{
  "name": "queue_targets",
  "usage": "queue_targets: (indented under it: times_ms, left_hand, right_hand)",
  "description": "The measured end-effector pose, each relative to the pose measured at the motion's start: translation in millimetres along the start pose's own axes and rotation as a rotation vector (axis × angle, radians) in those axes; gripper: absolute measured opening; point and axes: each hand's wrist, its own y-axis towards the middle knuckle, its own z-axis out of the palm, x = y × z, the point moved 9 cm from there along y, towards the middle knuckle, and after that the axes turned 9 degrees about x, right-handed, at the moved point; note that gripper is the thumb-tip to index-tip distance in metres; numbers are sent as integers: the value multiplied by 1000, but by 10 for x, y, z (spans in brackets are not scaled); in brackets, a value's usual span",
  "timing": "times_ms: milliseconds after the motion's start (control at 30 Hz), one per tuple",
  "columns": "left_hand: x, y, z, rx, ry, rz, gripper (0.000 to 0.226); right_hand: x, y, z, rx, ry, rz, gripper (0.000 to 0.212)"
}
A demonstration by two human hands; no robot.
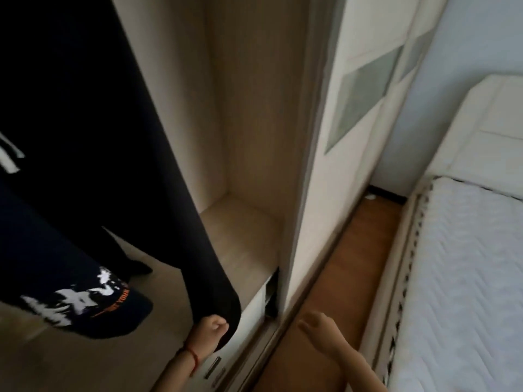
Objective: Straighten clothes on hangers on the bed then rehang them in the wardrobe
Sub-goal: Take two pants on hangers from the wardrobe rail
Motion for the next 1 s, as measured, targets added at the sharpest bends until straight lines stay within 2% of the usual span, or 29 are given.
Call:
queue_targets:
  times_ms: [100,267,333,433,533,633,667,767,900,1000]
  left_hand:
    - [-56,-76,-258,-106,-37,-3,27]
    - [-210,-255,-547,-324,-116,15,24]
    - [-294,-383,-609,-448,-178,32,13]
    - [-483,-664,-715,-671,-222,56,30]
    - [-769,-1033,-803,-919,-229,88,13]
    - [-1072,-1491,-942,-1146,-187,149,39]
    - [-1177,-1645,-984,-1201,-164,177,40]
    - [-1480,-2074,-1117,-1337,-94,236,26]
    - [-1979,-2706,-1342,-1555,79,298,25]
    - [-2359,-3111,-1530,-1656,237,362,24]
  right_hand:
    - [543,236,-202,15,-24,-115,26]
    - [1457,528,-603,15,-21,-356,28]
    - [1783,574,-732,47,-25,-467,27]
    - [2252,542,-907,101,-16,-657,23]
    - [2715,479,-1056,172,23,-851,22]
    - [3176,288,-1145,255,103,-1014,22]
    - [3313,197,-1171,282,141,-1054,21]
    - [3703,-141,-1278,327,222,-1184,21]
    - [4146,-555,-1546,318,345,-1338,24]
    - [4472,-755,-1781,276,453,-1412,23]
